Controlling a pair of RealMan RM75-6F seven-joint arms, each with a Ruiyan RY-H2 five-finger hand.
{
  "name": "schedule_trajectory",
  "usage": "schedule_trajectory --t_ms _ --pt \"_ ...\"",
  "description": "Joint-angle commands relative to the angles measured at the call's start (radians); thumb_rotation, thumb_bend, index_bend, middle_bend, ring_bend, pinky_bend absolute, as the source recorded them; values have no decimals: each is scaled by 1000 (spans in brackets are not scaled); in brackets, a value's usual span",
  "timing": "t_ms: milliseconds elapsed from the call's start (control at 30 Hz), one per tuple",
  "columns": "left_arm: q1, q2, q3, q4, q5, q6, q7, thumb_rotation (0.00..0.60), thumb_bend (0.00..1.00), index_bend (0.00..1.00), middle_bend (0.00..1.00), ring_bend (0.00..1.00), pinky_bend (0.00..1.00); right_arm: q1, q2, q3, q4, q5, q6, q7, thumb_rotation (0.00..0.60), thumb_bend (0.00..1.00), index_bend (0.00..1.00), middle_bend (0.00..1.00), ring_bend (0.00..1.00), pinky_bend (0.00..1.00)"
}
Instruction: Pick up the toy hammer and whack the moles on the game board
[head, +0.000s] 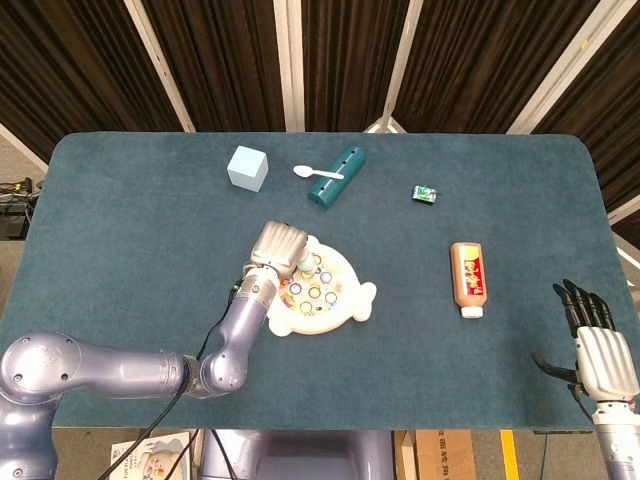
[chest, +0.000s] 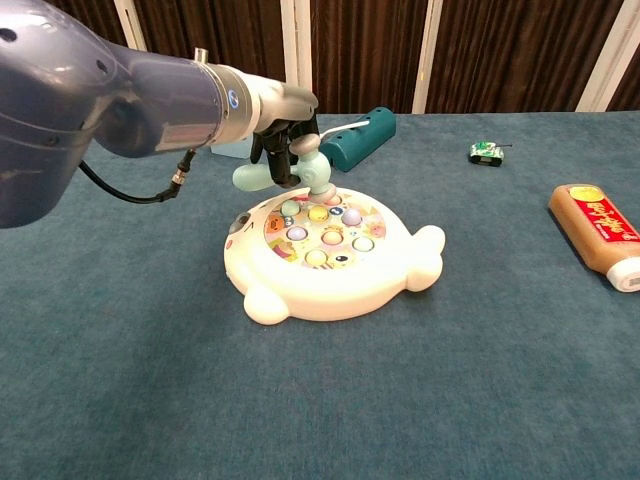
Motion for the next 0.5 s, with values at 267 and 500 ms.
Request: schedule_trajectory --t_ms 267,500 --pt "-38 -11 11 22 -68 5 61 600 742 617 467 354 444 0 1 1 -1 3 -1 5 600 192 0 0 0 0" --pt "-54 -23 22 43 -94 -1 90 600 743 619 467 354 444 0 1 2 0 3 -1 6 600 191 0 0 0 0"
